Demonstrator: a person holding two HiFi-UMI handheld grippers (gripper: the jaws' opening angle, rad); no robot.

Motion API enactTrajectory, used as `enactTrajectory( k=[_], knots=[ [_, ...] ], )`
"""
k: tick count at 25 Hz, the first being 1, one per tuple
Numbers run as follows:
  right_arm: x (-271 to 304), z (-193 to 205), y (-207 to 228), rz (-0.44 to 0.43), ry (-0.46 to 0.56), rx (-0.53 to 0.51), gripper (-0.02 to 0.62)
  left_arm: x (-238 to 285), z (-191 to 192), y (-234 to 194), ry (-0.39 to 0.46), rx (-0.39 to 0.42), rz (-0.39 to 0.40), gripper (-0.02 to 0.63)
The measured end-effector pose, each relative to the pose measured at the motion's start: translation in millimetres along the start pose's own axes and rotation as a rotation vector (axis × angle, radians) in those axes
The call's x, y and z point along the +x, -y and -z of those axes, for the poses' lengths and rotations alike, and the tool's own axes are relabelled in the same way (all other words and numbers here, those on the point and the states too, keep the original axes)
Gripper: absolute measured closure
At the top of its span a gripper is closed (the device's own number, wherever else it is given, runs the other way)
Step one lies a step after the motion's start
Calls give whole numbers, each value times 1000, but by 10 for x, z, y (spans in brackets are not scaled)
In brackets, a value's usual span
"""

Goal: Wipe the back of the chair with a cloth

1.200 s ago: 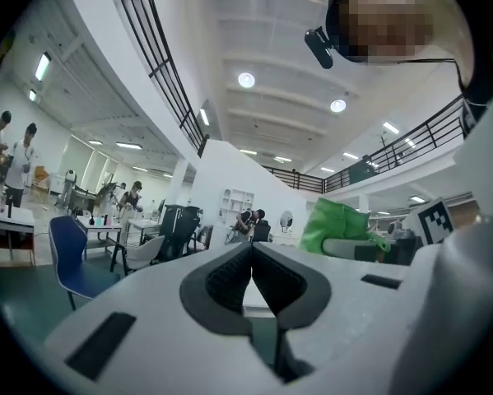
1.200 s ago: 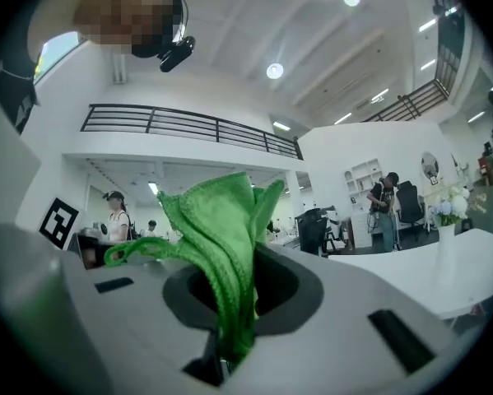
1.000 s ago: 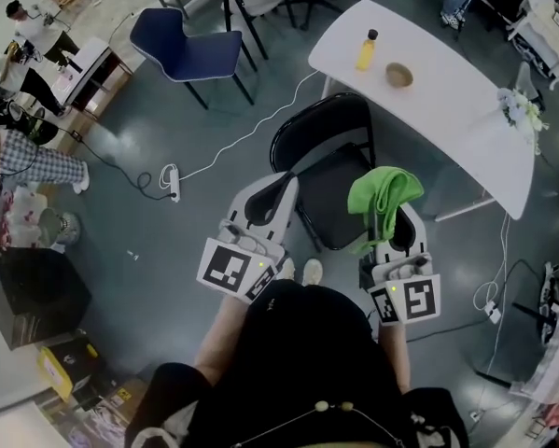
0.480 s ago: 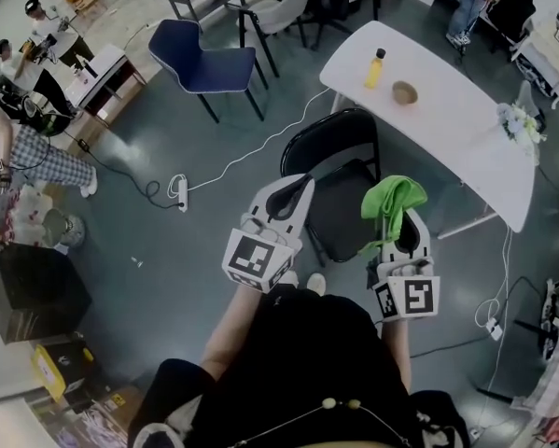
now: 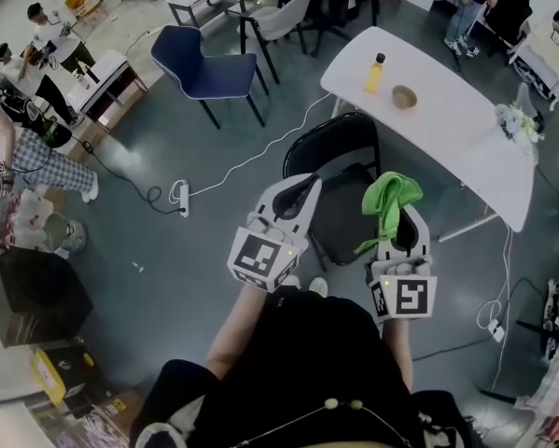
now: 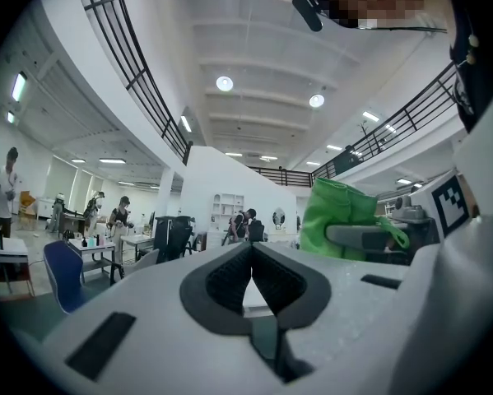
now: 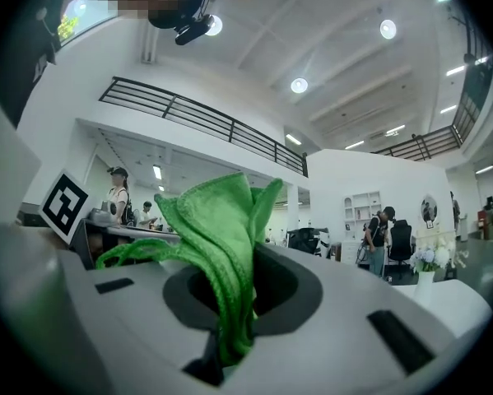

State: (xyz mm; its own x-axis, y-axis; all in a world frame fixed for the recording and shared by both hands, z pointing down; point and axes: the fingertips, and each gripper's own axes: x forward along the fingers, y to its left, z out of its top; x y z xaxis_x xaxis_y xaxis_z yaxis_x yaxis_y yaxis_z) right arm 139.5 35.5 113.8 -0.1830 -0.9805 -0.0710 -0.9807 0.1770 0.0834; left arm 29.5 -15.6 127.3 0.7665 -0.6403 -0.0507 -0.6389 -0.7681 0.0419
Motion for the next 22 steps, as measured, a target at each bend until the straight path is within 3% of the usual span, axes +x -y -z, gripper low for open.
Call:
enactTrajectory(
  k=[22],
  knots=[
    [-138,66,68,-1,-25,32,554,-28,-15,93,-8,5,-3,600]
  ],
)
